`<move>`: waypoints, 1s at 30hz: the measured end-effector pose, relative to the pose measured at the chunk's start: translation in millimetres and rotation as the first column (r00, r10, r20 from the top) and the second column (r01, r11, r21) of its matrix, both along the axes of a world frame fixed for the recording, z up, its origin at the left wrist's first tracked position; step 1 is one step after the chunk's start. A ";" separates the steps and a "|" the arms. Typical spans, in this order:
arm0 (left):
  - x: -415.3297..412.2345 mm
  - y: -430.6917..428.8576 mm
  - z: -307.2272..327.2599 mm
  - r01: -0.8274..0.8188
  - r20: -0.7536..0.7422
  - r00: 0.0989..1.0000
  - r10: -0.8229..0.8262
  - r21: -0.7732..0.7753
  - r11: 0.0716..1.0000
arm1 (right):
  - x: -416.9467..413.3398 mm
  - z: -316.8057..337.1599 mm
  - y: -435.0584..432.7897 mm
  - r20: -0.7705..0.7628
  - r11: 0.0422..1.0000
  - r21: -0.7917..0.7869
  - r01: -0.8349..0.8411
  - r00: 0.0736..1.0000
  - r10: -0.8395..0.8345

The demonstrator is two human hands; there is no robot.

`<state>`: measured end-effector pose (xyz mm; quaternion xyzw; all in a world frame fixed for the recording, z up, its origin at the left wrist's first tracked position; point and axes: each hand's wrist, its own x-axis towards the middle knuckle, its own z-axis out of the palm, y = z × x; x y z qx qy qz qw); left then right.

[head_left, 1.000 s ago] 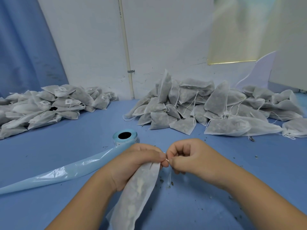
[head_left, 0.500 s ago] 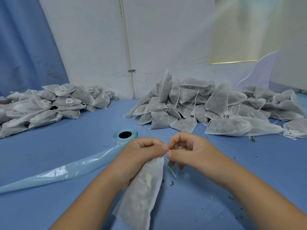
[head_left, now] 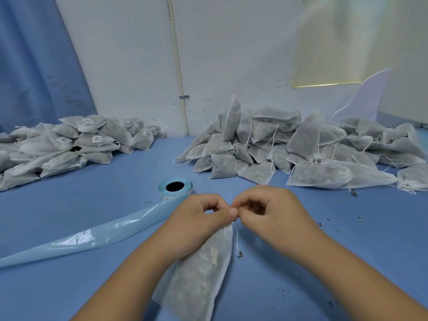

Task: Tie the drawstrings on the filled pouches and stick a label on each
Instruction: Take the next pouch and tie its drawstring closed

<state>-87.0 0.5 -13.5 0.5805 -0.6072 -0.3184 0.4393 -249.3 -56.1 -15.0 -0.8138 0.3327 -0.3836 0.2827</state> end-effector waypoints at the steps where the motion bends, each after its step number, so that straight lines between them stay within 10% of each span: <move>1: 0.4 0.0 -0.6 -0.005 0.028 1.000 0.005 0.002 1.000 | 0.5 -1.0 0.7 -0.052 0.998 -0.064 0.005 0.999 -0.008; 19: -5.3 0.1 -2.1 -0.086 0.269 0.953 0.143 -0.215 0.973 | -4.6 -0.6 -8.7 -0.025 0.886 0.460 -0.053 0.997 0.072; 30: -3.1 -0.5 0.5 0.079 -0.356 0.934 -0.026 0.137 0.987 | -1.8 -0.9 -4.0 0.089 0.951 0.302 -0.068 0.995 0.043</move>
